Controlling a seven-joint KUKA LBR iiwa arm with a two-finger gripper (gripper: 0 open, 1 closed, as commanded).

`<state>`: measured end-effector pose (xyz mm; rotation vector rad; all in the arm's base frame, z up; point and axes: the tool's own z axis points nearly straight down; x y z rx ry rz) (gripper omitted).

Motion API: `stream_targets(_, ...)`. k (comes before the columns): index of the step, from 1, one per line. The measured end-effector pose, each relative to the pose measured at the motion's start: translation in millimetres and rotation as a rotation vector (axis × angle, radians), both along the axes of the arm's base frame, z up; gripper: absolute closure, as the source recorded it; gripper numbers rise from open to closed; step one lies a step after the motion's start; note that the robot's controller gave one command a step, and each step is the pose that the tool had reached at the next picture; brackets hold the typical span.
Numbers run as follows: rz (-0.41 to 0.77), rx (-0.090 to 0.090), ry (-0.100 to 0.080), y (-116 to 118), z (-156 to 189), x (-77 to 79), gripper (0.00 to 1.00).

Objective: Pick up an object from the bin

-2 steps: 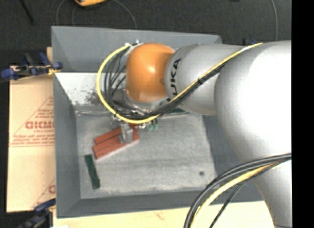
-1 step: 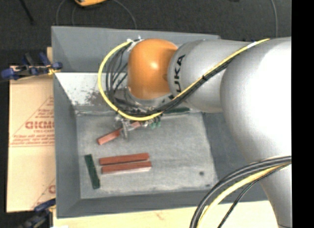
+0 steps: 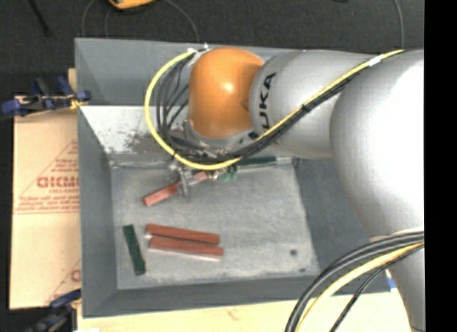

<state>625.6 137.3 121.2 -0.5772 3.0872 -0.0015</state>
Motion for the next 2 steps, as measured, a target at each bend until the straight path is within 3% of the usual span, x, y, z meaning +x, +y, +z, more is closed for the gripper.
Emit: stream_targets(2, -0.002, 0.001, -0.008, -0.3, 30.5, 2.2, 1.00)
